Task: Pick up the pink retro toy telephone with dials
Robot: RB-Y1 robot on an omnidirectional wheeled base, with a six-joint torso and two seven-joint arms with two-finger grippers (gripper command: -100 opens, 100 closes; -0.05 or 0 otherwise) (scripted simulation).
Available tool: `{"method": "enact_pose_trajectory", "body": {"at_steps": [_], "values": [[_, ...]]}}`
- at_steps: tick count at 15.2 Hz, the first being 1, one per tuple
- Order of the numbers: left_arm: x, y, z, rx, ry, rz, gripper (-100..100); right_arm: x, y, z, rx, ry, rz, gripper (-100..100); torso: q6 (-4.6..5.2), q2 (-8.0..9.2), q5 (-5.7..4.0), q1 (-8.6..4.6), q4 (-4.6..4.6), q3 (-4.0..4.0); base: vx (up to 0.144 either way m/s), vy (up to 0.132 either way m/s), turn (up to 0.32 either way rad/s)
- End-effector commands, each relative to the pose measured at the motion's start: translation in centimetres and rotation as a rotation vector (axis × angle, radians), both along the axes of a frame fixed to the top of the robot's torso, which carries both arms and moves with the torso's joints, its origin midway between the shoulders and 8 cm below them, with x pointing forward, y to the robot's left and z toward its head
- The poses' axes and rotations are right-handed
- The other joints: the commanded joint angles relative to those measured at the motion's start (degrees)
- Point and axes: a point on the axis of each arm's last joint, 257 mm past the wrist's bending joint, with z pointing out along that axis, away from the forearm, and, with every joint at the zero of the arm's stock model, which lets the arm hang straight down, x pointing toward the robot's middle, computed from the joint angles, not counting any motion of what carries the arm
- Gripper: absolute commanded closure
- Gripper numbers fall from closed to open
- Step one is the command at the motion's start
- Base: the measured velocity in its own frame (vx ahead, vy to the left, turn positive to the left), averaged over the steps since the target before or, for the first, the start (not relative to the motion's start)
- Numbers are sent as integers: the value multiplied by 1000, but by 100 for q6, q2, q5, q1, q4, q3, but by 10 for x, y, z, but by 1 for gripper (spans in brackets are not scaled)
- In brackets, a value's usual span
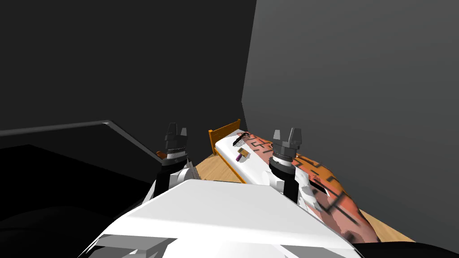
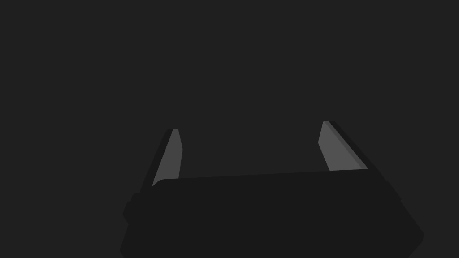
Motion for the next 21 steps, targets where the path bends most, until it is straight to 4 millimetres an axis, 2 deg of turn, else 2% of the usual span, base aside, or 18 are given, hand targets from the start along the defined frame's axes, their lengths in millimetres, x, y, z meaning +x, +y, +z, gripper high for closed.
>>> {"method": "enact_pose_trajectory", "body": {"at_steps": [1, 3, 5, 6, 8, 9, 10, 11, 12, 13, 14, 15, 16, 17, 18, 19, 20, 21], "values": [[0, 0, 0, 0, 0, 0, 0, 5, 1, -6, -12, 23, 22, -100, 0, 0, 0, 0, 0, 0, 14, 3, 24], [0, 0, 0, 0, 0, 0, 0, 16, -2, -20, -12, 75, 58, -100, -1, -9, 0, 1, -2, -5, 47, 16, 70], [0, 0, 0, 0, 0, 0, 0, 31, -10, -43, 16, 149, 98, -100, -2, -26, 1, 4, -6, -14, 88, 29, 104], [0, 0, 0, 0, 0, 0, 0, 31, -10, -43, 16, 149, 98, -100, -2, -35, 1, 7, -8, -20, 97, 21, 71], [0, 0, 0, 0, 0, 0, 0, 48, -25, -73, 72, 241, 134, -100, -2, -41, 1, 7, -10, -24, 104, 20, 93], [0, 0, 0, 0, 0, 0, 0, 48, -25, -74, 76, 242, 135, -100, -2, -47, 1, 6, -11, -27, 110, 12, 92], [0, 0, 0, 0, 0, 0, 0, 55, -34, -90, 116, 289, 153, -100, -1, -48, 1, 5, -11, -28, 107, 22, 94], [0, 0, 0, 0, 0, 0, 0, 56, -35, -92, 117, 294, 151, -100, -2, -49, 1, 7, -11, -28, 92, 20, 84], [0, 0, 0, 0, 0, 0, 0, 63, -45, -112, 163, 345, 167, -100, -2, -46, 1, 7, -11, -27, 99, 22, 98], [0, 0, 0, 0, 0, 0, 0, 64, -45, -113, 166, 348, 166, -100, -2, -47, 1, 7, -11, -27, 98, 17, 74], [0, 0, 0, 0, 0, 0, 0, 71, -57, -136, 219, 404, 178, -100, -1, -46, 1, 7, -11, -27, 104, 23, 115], [0, 0, 0, 0, 0, 0, 0, 71, -57, -136, 222, 404, 179, -100, -2, -47, 1, 8, -11, -28, 95, 25, 90], [0, 0, 0, 0, 0, 0, 0, 76, -70, -161, 281, 462, 188, -100, -1, -45, 1, 9, -11, -27, 101, 24, 115], [0, 0, 0, 0, 0, 0, 0, 76, -70, -161, 286, 461, 189, -100, -2, -46, 2, 10, -11, -27, 100, 14, 101], [0, 0, 0, 0, 0, 0, 0, 79, -81, -180, 344, 506, 200, -100, -1, -45, 2, 8, -11, -26, 110, 5, 106], [0, 0, 0, 0, 0, 0, 0, 80, -84, -188, 356, 518, 197, -100, -2, -48, 1, 6, -11, -28, 115, 4, 86], [0, 0, 0, 0, 0, 0, 0, 80, -84, -188, 356, 518, 197, -100, -1, -50, 0, 4, -12, -29, 80, 5, 27], [0, 0, 0, 0, 0, 0, 0, 82, -97, -213, 429, 569, 203, -100, 0, -43, 1, 5, -11, -26, 85, 12, 105]]}}
